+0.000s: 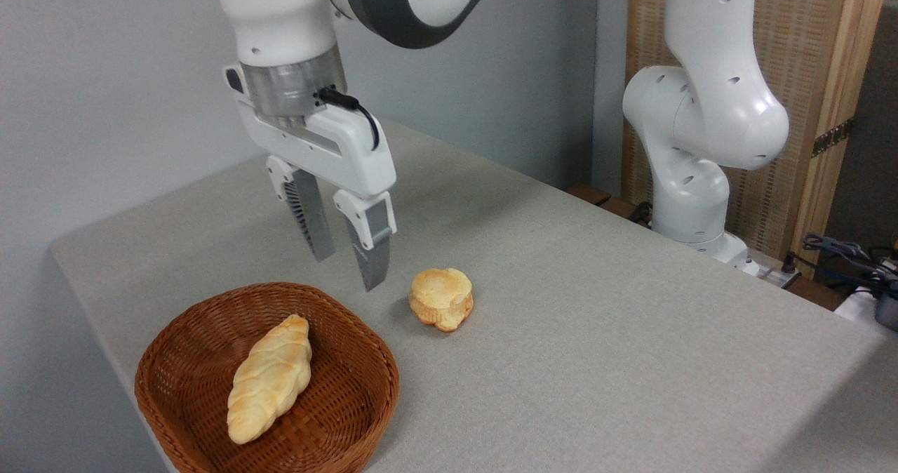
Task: Put bread into the basket
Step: 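Move the open gripper over the round golden bun and lower it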
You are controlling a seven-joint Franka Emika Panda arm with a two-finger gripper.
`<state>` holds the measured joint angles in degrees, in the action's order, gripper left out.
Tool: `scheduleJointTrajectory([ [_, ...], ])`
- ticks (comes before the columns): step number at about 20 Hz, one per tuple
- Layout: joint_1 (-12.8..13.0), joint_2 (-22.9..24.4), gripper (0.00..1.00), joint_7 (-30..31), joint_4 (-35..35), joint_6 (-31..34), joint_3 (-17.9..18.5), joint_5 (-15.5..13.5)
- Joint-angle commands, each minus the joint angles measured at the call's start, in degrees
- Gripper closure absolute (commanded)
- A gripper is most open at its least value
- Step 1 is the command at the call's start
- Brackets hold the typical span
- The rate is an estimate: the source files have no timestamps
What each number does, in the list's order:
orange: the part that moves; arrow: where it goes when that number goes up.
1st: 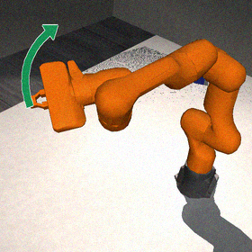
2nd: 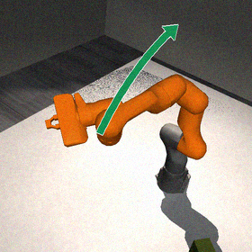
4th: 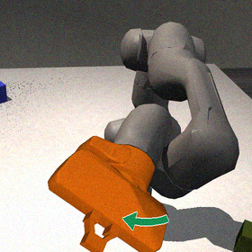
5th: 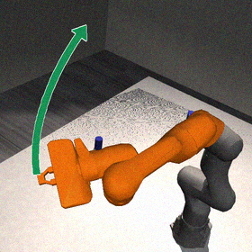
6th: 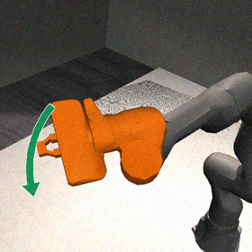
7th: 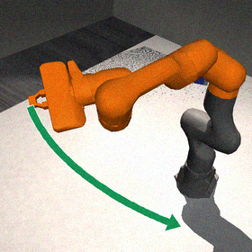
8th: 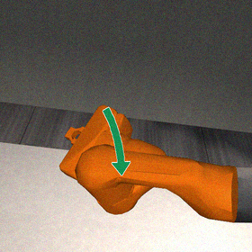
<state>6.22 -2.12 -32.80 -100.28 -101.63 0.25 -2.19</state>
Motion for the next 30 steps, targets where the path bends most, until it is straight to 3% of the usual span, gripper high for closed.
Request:
scheduleJointTrajectory([
  [1, -0.4, 3.8, 0.0, -0.6, -6.3, 0.8, -0.7, -0.6],
  [17, 1.1, 4.7, 0.0, -3.7, -18.6, 0.0, -0.9, -0.5],
  [30, 1.3, 3.7, 0.01, -4.4, -20.5, -0.1, -1.0, -0.3],
])
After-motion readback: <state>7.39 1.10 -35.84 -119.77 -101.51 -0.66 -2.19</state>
